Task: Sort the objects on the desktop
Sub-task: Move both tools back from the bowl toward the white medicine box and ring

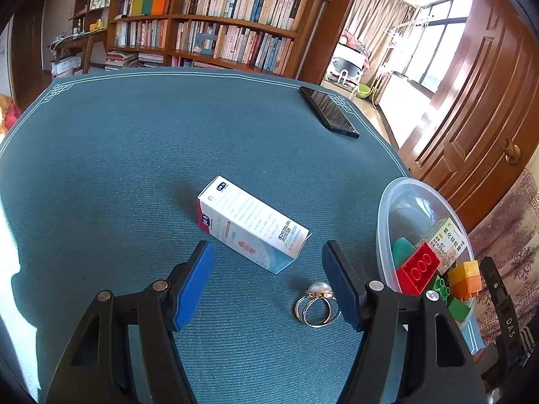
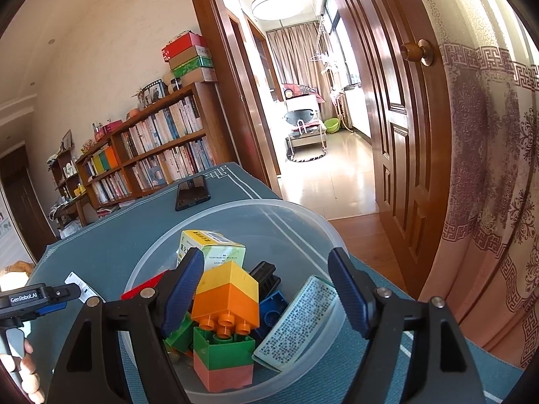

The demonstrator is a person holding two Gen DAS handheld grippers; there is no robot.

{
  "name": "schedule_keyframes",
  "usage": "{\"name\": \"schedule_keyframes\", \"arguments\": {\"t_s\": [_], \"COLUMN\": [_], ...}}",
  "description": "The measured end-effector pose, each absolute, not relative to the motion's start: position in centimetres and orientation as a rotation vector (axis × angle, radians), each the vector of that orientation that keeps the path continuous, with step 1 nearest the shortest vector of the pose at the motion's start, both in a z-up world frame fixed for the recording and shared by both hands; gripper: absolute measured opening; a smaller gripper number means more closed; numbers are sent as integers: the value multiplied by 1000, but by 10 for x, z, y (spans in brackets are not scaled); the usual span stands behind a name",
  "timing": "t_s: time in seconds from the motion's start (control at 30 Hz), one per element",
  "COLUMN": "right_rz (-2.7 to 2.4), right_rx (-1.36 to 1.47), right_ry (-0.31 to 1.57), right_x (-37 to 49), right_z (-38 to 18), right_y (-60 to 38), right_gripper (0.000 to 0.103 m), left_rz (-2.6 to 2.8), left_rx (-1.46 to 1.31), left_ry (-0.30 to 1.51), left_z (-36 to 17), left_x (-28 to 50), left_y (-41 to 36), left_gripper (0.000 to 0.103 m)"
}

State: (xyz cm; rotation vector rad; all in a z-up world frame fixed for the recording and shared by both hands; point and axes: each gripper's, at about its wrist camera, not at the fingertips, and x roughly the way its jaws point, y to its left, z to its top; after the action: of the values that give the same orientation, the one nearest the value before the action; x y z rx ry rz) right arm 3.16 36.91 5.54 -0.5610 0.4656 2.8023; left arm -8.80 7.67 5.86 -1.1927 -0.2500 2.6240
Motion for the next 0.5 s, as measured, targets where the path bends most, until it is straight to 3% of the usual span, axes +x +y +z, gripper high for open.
{"name": "schedule_keyframes", "arguments": {"t_s": [0.5], "right_rz": [2798], "right_rx": [-577], "right_ry": [515], "right_x": [30], "right_z": [52], "right_y": [375], "right_gripper": [80], "left_rz": [2636], "left_rx": [-1277], "left_ry": [-314], "left_z": [46], "left_x": [-108], "left_y": [70], "left_gripper": [71]}}
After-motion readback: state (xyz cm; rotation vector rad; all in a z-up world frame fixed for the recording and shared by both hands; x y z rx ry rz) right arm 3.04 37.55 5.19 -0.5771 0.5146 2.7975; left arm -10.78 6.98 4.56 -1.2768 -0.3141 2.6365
